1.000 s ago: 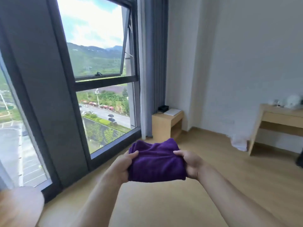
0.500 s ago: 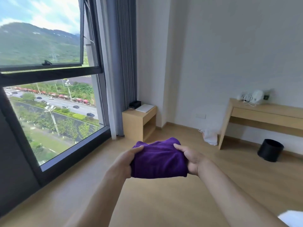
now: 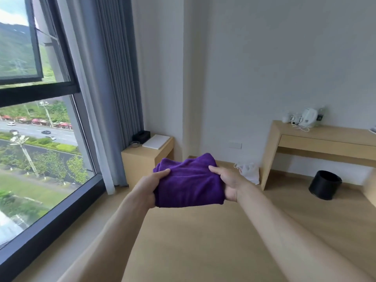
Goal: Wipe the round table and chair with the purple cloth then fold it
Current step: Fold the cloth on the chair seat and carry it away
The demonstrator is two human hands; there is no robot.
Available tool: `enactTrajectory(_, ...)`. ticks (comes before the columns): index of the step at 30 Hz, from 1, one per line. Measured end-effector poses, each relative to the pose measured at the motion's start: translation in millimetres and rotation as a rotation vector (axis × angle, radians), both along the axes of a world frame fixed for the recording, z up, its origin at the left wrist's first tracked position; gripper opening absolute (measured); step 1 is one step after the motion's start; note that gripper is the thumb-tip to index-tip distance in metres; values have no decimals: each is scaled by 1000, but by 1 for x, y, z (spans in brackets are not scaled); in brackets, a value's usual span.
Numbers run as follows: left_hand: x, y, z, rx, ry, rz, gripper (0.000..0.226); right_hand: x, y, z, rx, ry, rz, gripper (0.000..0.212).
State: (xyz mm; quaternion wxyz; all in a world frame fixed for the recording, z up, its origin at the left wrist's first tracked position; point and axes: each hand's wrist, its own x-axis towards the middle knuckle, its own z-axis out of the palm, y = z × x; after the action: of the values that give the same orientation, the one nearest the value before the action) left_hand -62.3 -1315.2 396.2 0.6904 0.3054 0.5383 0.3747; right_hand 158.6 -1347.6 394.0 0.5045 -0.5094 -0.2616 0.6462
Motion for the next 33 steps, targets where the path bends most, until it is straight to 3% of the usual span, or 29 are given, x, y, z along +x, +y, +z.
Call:
enactTrajectory(9, 79, 197, -17, -8, 27, -14, 57, 80, 206, -24, 11, 20, 5, 30)
enactTrajectory(19, 170, 445, -13, -42, 54, 140, 48, 172, 498, -35, -45, -39, 172, 27)
enactTrajectory(23, 183, 524, -23, -71, 38, 230, 51, 179, 599, -41, -109, -134, 262, 27)
enactTrajectory(33, 184, 744, -94, -25, 3, 395, 56, 176, 847, -96, -117, -167, 339, 28)
